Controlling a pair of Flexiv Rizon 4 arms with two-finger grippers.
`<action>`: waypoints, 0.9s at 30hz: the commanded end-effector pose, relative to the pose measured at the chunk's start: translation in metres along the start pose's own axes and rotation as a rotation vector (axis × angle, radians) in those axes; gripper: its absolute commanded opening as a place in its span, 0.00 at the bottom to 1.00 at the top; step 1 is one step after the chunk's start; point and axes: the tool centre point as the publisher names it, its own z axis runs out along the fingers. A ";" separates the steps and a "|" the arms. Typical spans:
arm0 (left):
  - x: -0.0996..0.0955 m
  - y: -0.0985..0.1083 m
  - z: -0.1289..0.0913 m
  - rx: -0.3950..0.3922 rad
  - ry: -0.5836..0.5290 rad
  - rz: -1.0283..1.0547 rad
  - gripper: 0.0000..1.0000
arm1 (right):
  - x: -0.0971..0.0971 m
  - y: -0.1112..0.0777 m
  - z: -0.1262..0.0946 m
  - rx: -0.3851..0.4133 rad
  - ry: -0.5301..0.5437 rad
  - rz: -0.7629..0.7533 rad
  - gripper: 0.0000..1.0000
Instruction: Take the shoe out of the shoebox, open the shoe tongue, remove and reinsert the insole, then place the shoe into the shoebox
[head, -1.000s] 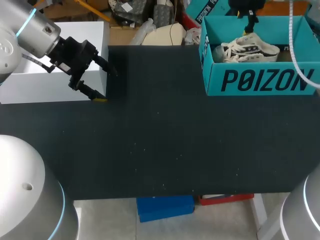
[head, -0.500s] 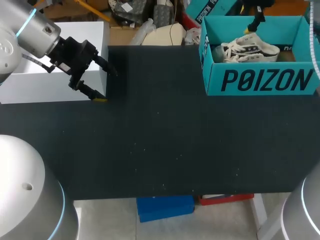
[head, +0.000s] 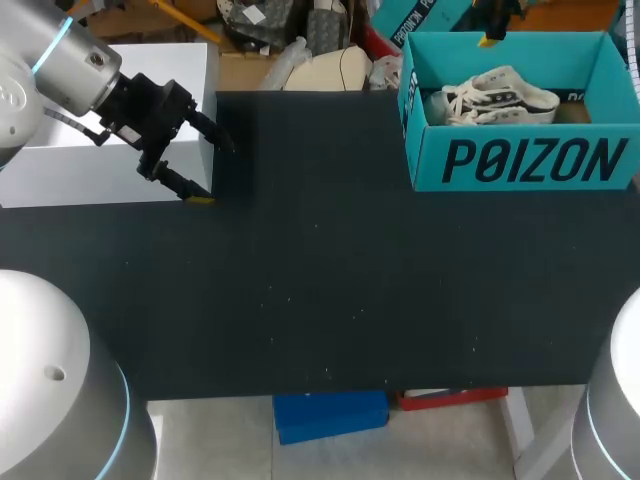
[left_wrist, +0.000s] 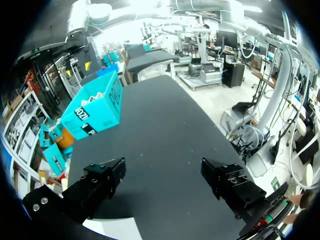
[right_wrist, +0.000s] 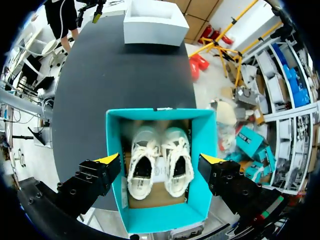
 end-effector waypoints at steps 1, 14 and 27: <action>0.001 0.000 0.000 -0.004 -0.001 0.000 1.00 | 0.038 0.015 -0.030 0.081 -0.035 0.026 1.00; 0.001 0.000 0.000 -0.004 -0.001 0.000 1.00 | 0.136 0.044 -0.010 0.067 0.004 0.188 1.00; 0.001 0.000 0.000 -0.004 -0.001 0.000 1.00 | 0.176 0.041 0.000 0.054 0.033 0.309 1.00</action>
